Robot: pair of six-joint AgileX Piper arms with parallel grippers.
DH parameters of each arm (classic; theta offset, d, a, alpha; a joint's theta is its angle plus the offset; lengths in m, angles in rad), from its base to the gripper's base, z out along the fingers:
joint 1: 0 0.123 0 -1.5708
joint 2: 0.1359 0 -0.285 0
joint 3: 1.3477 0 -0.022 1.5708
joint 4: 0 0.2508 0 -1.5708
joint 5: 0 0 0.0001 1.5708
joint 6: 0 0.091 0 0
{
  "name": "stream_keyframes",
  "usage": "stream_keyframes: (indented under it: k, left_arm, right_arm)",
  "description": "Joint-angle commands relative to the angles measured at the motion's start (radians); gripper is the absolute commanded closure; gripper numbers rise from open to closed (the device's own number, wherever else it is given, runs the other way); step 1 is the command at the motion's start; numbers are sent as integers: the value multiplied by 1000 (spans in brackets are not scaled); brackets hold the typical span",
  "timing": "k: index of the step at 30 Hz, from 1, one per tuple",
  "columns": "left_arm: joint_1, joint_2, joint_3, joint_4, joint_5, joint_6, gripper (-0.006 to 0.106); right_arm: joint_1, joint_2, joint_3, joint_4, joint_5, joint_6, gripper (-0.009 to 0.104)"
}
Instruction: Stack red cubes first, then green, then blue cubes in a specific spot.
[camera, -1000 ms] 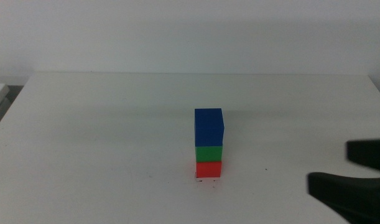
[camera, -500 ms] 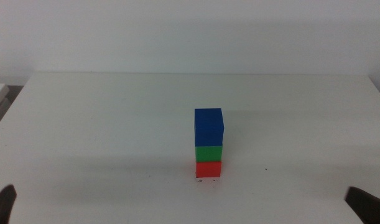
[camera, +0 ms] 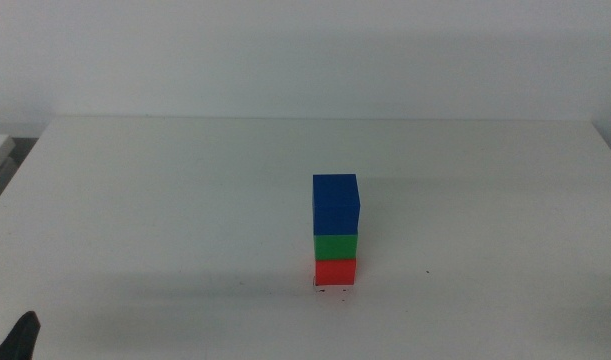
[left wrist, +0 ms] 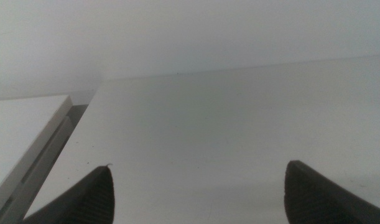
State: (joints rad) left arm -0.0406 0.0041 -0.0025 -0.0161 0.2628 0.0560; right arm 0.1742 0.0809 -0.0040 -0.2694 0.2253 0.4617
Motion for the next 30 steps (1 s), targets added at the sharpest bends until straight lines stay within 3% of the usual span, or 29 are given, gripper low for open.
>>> stream_keyframes:
  k: [1,9,14,19,22,25,28,30]
  left_arm:
    - [2,-4,2,-12,-29,0,7]
    - [2,-4,2,9,-58,0,7]
    - [2,-4,2,9,-58,0,7]
    - [2,-4,2,9,-58,0,7]
    - [2,-4,2,9,-58,0,7]
    - [2,-4,2,9,-58,0,7]
    - [2,-4,2,9,-58,0,7]
    - [2,-4,2,9,-58,0,7]
  right_arm:
    - [-17,-43,4,-17,-13,-8,2]
    - [-17,-81,4,-5,-13,-8,2]
    - [-17,-81,4,141,-13,-8,2]
    - [-17,-81,4,215,-13,-8,2]
    - [-25,-81,4,152,-13,-23,2]
    - [-83,-81,4,151,-15,-235,2]
    - [-163,-81,4,269,-15,-462,2]
    - [-199,-81,4,308,-17,-545,2]
